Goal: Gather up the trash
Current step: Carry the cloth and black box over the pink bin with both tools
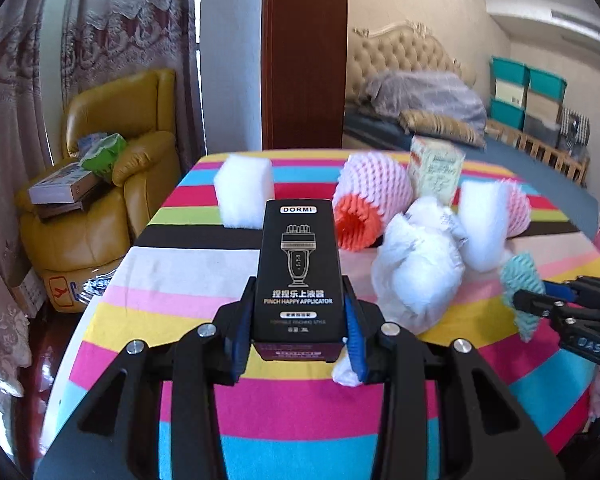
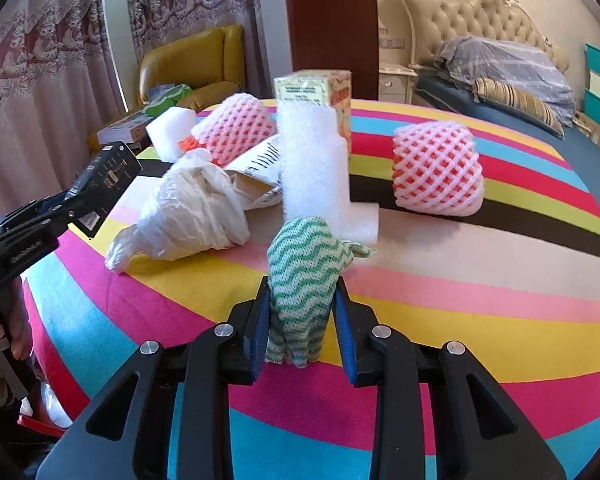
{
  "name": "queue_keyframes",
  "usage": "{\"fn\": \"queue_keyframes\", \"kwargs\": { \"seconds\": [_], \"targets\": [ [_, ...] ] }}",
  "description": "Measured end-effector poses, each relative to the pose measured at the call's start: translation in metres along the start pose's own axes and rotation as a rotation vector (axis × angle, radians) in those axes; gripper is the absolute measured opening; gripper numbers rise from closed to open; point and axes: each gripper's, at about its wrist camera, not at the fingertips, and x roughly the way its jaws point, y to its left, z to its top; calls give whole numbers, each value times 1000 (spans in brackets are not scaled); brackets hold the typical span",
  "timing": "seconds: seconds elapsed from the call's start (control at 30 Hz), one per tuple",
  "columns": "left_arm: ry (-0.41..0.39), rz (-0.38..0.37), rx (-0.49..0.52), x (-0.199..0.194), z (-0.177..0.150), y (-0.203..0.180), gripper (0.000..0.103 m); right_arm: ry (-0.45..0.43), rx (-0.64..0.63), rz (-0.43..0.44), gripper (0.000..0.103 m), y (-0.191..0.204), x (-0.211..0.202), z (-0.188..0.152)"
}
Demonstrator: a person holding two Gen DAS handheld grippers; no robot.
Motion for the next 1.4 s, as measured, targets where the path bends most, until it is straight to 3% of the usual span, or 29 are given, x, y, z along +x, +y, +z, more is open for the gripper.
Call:
{"fn": "queue_keyframes", "kwargs": {
  "seconds": [0.2, 0.5, 0.93, 1.4],
  "targets": [
    [-60, -85, 52, -33, -12, -21, 38, -40, -26, -3, 29, 5, -13, -5],
    [-50, -141, 107, -39, -21, -60, 38, -70, -12, -21, 29, -1, -27, -10],
    [-57, -139, 155, -38, -20, -80, 38, -135, -38, -71, 29, -8, -55, -20],
    [-26, -248, 225, -17, -8, -139, 38, -198, 55, -143, 29, -53, -81, -38]
  ]
}}
